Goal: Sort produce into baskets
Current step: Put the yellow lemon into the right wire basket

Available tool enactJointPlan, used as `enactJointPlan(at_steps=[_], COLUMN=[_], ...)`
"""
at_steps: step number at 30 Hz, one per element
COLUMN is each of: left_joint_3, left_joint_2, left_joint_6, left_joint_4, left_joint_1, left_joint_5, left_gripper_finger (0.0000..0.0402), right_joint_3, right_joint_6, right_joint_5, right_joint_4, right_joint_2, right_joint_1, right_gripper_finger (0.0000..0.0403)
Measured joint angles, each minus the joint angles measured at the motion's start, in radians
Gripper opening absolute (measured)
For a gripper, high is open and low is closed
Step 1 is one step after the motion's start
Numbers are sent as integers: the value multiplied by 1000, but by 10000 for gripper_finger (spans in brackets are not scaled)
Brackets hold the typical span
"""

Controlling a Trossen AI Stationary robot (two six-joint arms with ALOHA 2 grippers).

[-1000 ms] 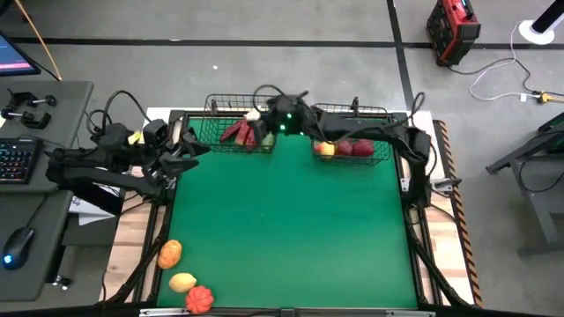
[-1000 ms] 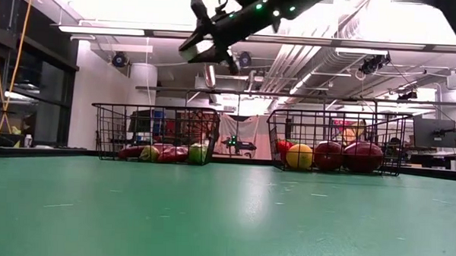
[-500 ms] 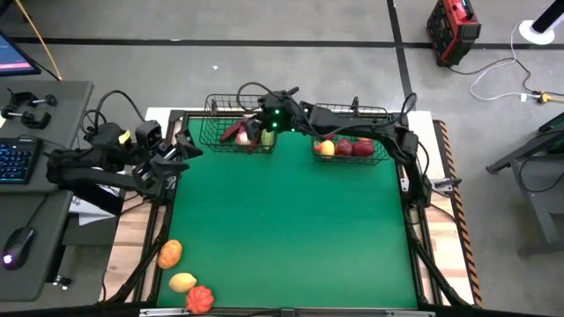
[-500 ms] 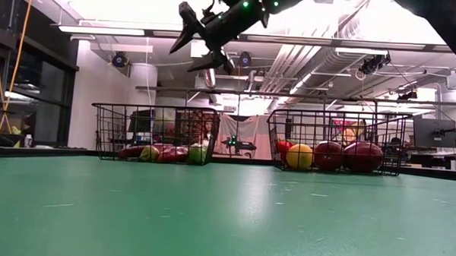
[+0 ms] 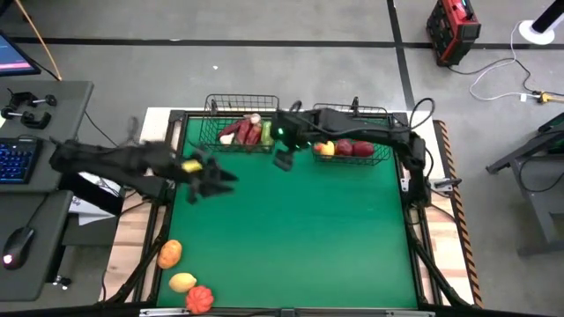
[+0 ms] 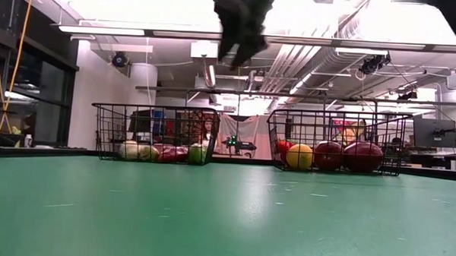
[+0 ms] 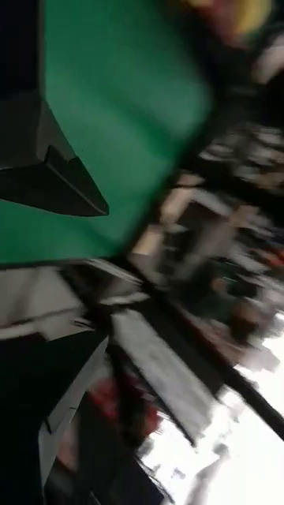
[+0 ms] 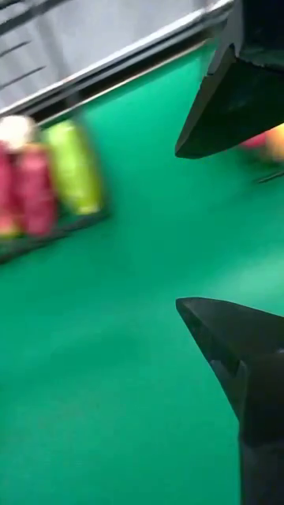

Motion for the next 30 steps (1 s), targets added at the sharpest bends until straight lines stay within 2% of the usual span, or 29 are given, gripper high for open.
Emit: enactJointPlan(at_steps=[3, 7, 12, 17, 20, 22, 30], left_joint_3=[0, 0, -2, -1, 0, 15, 180], left_joint_2=[130, 263, 355, 407, 445, 485, 695], left_joint_6=[-27, -119, -326, -599, -736, -764, -663], left_joint_4=[-32, -213, -410, -479, -485, -503, -674], left_joint_1=[-98, -257, -518, -749, -827, -867, -931], left_joint_5=[-2, 22, 35, 54, 68, 72, 79], left_gripper_finger=[241, 241, 241, 241, 241, 241, 241], right_joint_3=[-82, -289, -622, -885, -994, -1047, -1122], right_joint_6=[4, 86, 334, 580, 682, 724, 750], right_joint_5=[66, 133, 168, 180, 193, 205, 205], right_joint_4=[-89, -100, -45, 79, 152, 192, 252], right_joint_2=[-73, -232, -492, -694, -762, -786, -791], right_joint_1=[51, 123, 219, 335, 388, 412, 448], right_gripper_finger=[296, 296, 296, 296, 296, 296, 296])
